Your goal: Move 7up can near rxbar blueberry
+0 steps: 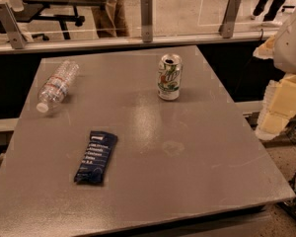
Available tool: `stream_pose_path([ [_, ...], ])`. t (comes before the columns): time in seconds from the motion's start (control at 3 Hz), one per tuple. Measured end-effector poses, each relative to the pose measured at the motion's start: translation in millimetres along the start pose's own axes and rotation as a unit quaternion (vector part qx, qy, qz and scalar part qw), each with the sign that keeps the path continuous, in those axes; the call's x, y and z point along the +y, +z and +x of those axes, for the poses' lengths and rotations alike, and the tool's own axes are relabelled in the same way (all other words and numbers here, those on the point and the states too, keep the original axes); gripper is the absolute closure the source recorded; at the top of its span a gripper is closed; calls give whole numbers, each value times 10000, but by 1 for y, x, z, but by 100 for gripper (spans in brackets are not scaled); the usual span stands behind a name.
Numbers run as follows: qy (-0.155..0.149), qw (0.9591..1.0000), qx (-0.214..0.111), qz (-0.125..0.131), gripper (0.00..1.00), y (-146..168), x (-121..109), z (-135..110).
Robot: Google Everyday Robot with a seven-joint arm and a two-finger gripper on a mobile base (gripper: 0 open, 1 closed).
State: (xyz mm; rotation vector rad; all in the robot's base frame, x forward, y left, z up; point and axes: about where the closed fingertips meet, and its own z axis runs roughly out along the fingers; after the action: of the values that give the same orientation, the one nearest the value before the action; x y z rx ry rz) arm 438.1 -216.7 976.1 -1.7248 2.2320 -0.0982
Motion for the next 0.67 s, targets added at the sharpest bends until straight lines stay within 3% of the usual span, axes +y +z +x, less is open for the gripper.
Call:
stream_pose_path([
  [0.33, 0, 10000, 0, 1, 0, 0, 0, 0],
  [0.67, 297, 9991, -266, 138, 0, 11, -34, -13],
])
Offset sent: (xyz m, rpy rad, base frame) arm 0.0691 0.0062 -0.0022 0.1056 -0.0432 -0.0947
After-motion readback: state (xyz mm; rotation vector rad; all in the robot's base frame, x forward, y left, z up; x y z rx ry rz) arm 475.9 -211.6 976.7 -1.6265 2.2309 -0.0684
